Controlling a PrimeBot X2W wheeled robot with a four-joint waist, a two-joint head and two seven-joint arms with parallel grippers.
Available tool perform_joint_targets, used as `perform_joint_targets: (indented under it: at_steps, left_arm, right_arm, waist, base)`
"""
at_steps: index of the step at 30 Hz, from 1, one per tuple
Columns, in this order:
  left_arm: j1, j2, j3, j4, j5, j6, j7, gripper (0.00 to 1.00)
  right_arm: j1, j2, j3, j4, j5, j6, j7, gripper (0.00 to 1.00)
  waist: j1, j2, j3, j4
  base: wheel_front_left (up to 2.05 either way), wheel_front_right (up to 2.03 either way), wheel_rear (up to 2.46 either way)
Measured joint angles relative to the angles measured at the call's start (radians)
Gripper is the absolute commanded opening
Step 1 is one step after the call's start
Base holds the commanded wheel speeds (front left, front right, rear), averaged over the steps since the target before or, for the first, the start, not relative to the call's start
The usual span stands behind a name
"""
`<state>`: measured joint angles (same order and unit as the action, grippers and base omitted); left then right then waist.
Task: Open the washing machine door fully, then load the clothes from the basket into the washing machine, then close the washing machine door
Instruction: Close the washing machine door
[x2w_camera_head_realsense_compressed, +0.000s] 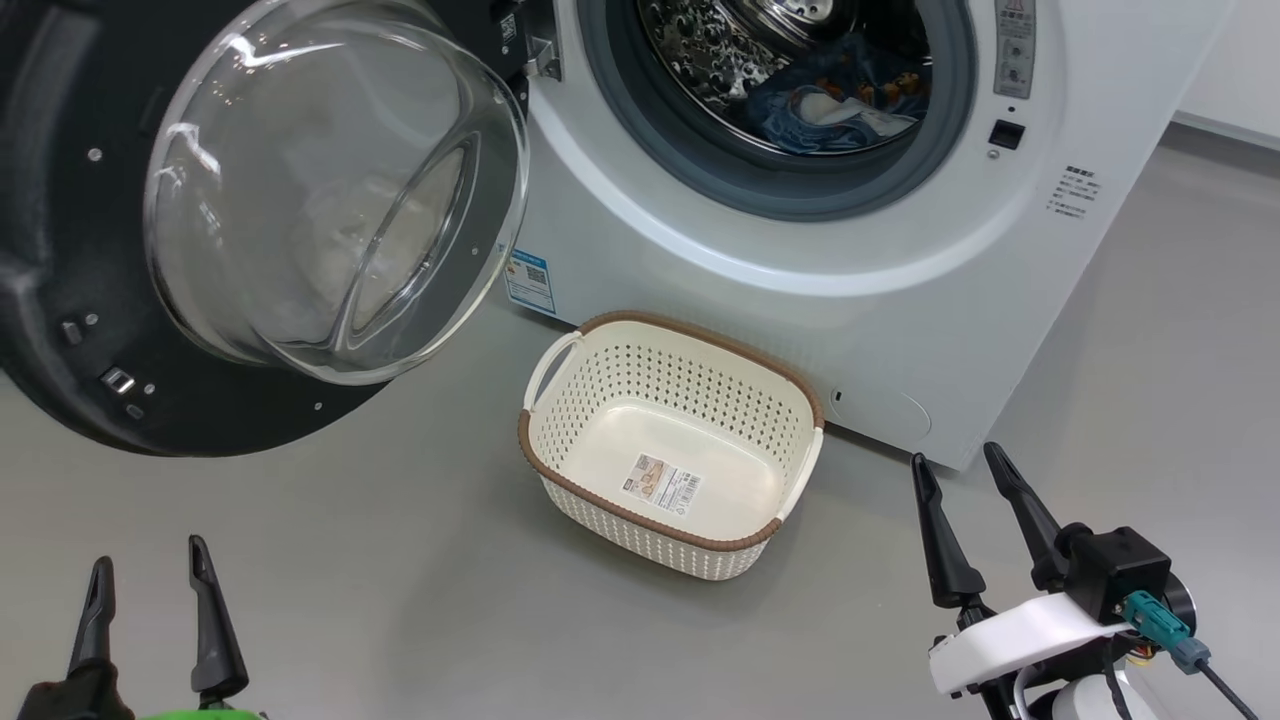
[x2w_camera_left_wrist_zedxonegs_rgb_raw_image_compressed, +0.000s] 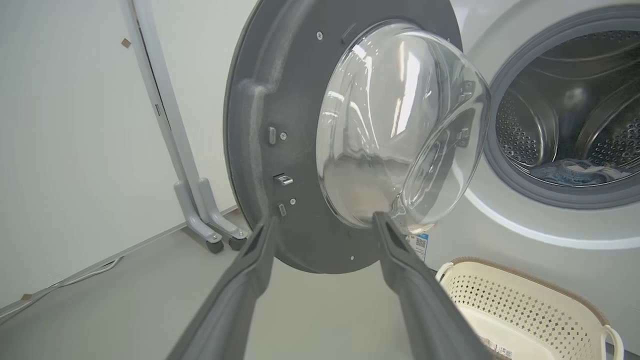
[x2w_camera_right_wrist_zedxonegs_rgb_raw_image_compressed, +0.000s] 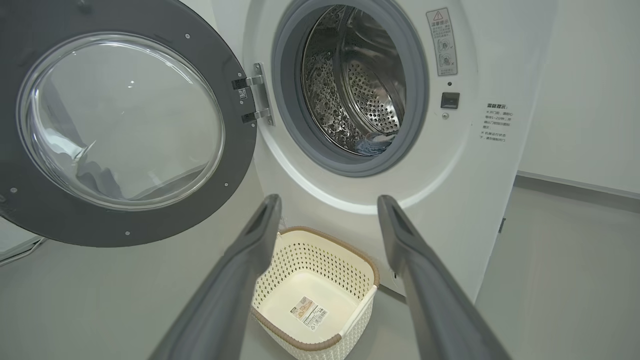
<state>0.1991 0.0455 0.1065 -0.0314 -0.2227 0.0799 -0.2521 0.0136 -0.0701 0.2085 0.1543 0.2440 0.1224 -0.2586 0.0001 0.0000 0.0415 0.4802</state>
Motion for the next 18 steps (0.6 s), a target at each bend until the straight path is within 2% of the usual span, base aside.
perform_joint_targets:
  at_steps: [6,18]
  left_arm:
    - [0.036,0.000,0.036,0.002,-0.018,0.010,0.000,1.00]
    - [0.048,0.000,0.049,-0.008,-0.025,0.019,0.000,1.00]
  right_arm:
    - [0.000,0.003,0.047,0.006,0.000,0.000,0.000,1.00]
    - [-0.005,0.002,0.064,0.018,0.000,0.000,0.000,1.00]
  waist:
    - [0.0000,0.0000,-0.004,0.043]
    - [0.0000,0.0000,0.003,0.050]
  base:
    - [0.00,0.00,0.00]
    - [0.00,0.00,0.00]
